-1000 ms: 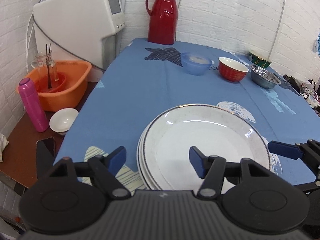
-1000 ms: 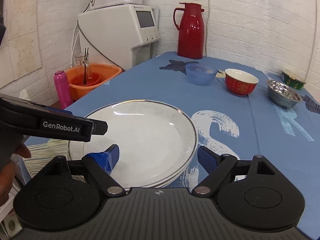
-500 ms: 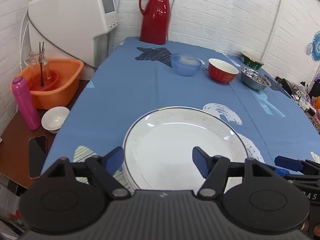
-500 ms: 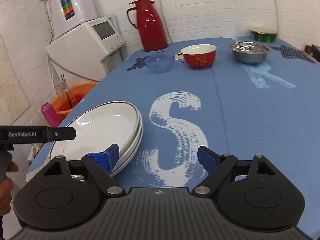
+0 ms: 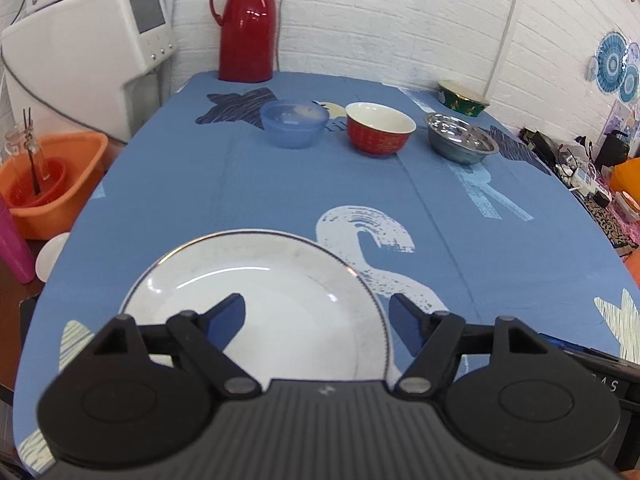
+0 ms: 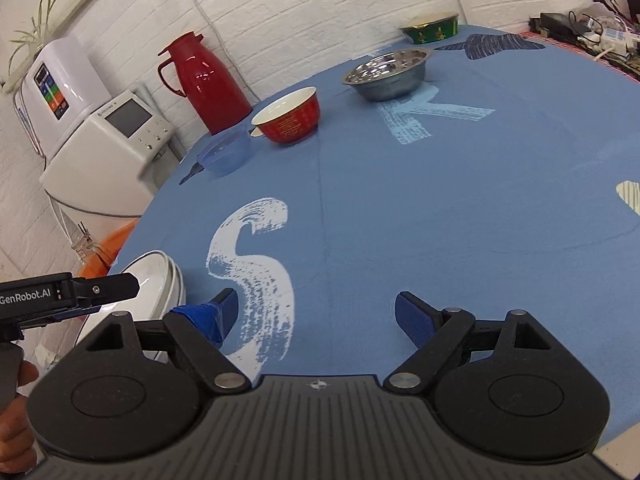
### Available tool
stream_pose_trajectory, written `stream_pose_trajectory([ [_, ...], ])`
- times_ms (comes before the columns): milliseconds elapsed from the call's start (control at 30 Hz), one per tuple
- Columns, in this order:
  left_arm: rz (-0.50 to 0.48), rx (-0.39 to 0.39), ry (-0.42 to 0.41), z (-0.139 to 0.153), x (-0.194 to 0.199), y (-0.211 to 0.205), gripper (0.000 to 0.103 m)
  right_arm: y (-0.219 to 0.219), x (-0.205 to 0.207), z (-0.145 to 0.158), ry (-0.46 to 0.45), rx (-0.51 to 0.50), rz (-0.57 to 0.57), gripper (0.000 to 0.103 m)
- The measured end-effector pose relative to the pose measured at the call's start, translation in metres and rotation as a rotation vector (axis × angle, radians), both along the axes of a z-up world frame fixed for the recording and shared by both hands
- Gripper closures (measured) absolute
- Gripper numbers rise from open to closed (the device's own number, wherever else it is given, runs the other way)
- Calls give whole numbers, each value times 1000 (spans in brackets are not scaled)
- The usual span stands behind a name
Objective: Organize plates and bowls
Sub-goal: 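Move the right tool to the steel bowl and close on its rim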
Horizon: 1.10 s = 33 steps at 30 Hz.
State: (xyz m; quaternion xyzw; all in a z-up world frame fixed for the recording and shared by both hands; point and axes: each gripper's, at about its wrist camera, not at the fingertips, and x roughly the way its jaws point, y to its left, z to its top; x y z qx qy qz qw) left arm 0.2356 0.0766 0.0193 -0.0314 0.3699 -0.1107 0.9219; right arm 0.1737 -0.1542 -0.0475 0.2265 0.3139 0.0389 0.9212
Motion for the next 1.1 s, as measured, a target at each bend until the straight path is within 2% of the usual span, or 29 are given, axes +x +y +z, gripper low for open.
stream_pose_trajectory([
  [167, -40, 33, 31, -1, 20, -39, 31, -38, 4, 1, -31, -1, -23, 30],
  [300, -64, 39, 79, -4, 42, -71, 31, -72, 22, 2, -27, 54, -9, 30],
  [467, -79, -8, 144, -3, 78, -106, 31, -100, 59, 18, -65, 48, -1, 30],
  [533, -83, -36, 155, -1, 94, -117, 31, -106, 74, 25, -85, 15, 0, 30],
  [633, -36, -68, 153, -1, 120, -126, 31, -113, 97, 35, -86, -40, 7, 30],
  [767, 2, -138, 178, 1, 155, -138, 31, -125, 136, 50, -72, -148, 20, 30],
  [900, 28, -273, 240, 1, 193, -153, 31, -141, 184, 61, -49, -209, 1, 30],
  [1000, 106, -370, 273, -3, 217, -161, 31, -153, 224, 64, -14, -215, -10, 30],
  [1100, 203, -457, 261, -8, 237, -167, 31, -162, 262, 58, 33, -233, -21, 30],
])
